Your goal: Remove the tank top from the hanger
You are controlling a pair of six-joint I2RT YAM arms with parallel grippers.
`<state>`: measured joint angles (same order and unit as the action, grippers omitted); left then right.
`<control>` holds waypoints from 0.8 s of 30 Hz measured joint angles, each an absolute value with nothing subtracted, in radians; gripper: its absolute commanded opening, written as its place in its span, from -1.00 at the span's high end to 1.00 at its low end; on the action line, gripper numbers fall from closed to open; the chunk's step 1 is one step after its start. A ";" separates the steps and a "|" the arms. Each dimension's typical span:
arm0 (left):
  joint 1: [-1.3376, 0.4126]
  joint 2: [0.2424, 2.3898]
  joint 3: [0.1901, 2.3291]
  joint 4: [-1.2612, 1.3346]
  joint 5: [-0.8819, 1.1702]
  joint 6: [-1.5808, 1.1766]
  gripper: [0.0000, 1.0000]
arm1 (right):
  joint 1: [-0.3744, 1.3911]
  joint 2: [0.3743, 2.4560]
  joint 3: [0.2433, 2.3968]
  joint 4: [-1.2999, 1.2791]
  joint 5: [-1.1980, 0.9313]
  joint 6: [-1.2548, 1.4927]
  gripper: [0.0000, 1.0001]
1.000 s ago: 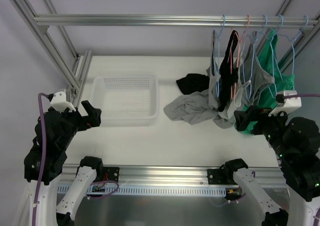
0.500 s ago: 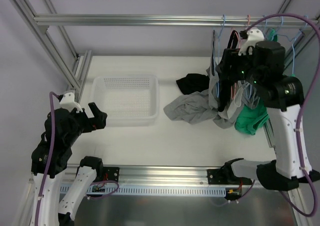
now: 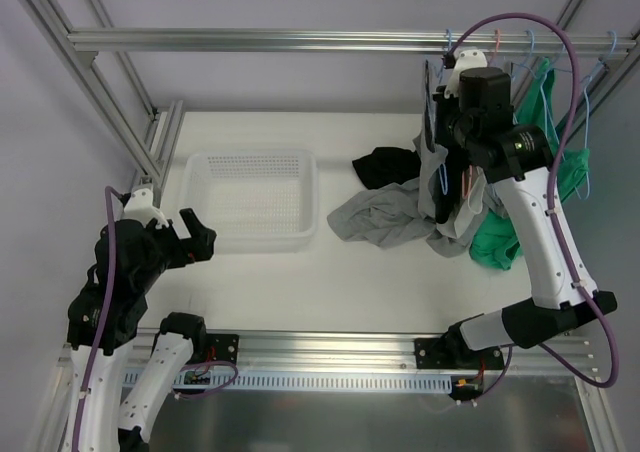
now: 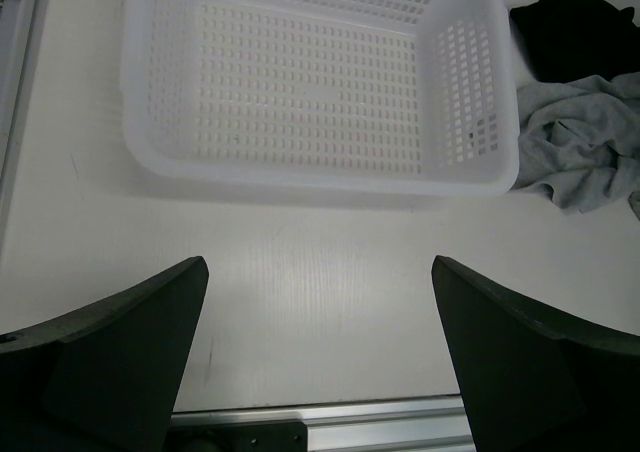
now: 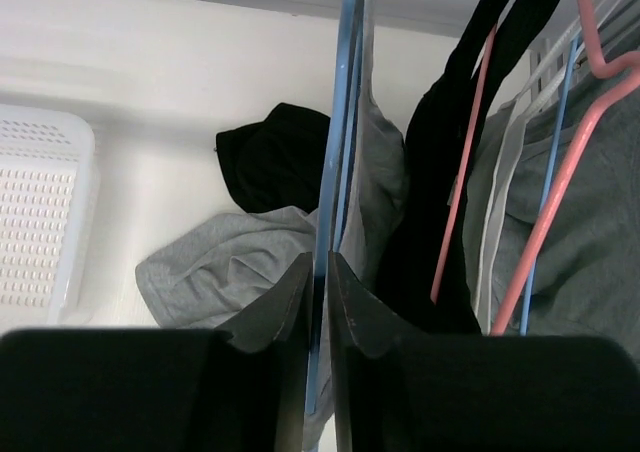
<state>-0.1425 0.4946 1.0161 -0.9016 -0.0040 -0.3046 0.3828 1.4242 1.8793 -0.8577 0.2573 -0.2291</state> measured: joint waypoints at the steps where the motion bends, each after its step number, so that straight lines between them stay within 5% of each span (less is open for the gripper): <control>1: -0.142 0.492 1.016 -0.901 -0.004 -0.305 -0.97 | 0.384 1.424 1.873 -0.847 0.259 -0.229 0.80; 5: -0.142 0.490 1.014 -0.898 -0.004 -0.305 -0.97 | 0.386 1.420 1.845 -0.809 0.277 -0.219 0.99; 24: -0.142 0.488 1.010 -0.896 0.030 -0.304 -0.97 | 0.388 1.288 1.694 -0.557 0.262 -0.141 0.99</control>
